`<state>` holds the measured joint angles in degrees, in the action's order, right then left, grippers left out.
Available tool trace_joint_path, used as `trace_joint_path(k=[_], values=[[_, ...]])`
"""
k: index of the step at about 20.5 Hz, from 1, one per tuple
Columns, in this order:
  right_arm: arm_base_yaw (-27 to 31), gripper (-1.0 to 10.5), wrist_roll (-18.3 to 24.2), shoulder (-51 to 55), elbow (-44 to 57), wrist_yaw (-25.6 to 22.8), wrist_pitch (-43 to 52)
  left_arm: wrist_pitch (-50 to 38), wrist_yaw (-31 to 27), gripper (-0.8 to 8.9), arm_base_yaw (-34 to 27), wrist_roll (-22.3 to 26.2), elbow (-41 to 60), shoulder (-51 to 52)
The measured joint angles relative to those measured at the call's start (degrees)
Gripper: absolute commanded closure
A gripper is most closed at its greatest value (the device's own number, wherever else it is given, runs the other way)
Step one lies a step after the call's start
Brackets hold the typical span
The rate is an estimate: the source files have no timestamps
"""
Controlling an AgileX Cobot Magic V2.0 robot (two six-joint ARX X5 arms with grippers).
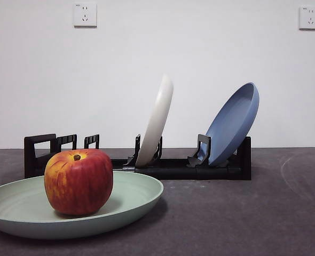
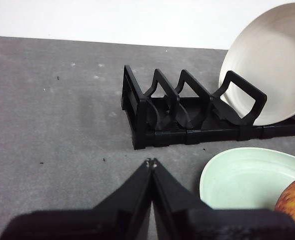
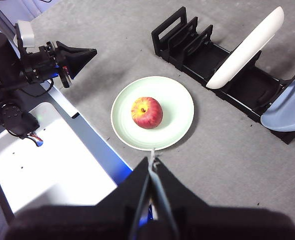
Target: Take the green plate from the plate rack,put the plate on the table,take the apple from the table,put the apple in the plate
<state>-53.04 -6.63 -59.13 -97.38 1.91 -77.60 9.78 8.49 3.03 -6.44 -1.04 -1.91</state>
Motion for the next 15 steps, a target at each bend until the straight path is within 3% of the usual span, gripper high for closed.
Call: trace_joint_path(k=[9, 12, 13, 15], values=[[0.0, 9.6, -1.0, 0.0, 0.0, -1.9, 1.0, 0.0, 0.0, 8.17, 0.0, 0.0, 0.0, -2.5], [1.6, 9.6, 3.8, 0.3, 2.2, -12.2, 14.2, 0.0, 0.0, 8.17, 0.0, 0.0, 0.0, -3.1], [4.2, 9.6, 6.2, 0.5, 4.3, -13.3, 19.8, 0.0, 0.0, 8.17, 0.0, 0.0, 0.0, -3.2], [11.6, 9.6, 8.8, 1.2, 10.2, -10.4, 30.2, 0.0, 0.0, 8.17, 0.0, 0.0, 0.0, -3.4]])
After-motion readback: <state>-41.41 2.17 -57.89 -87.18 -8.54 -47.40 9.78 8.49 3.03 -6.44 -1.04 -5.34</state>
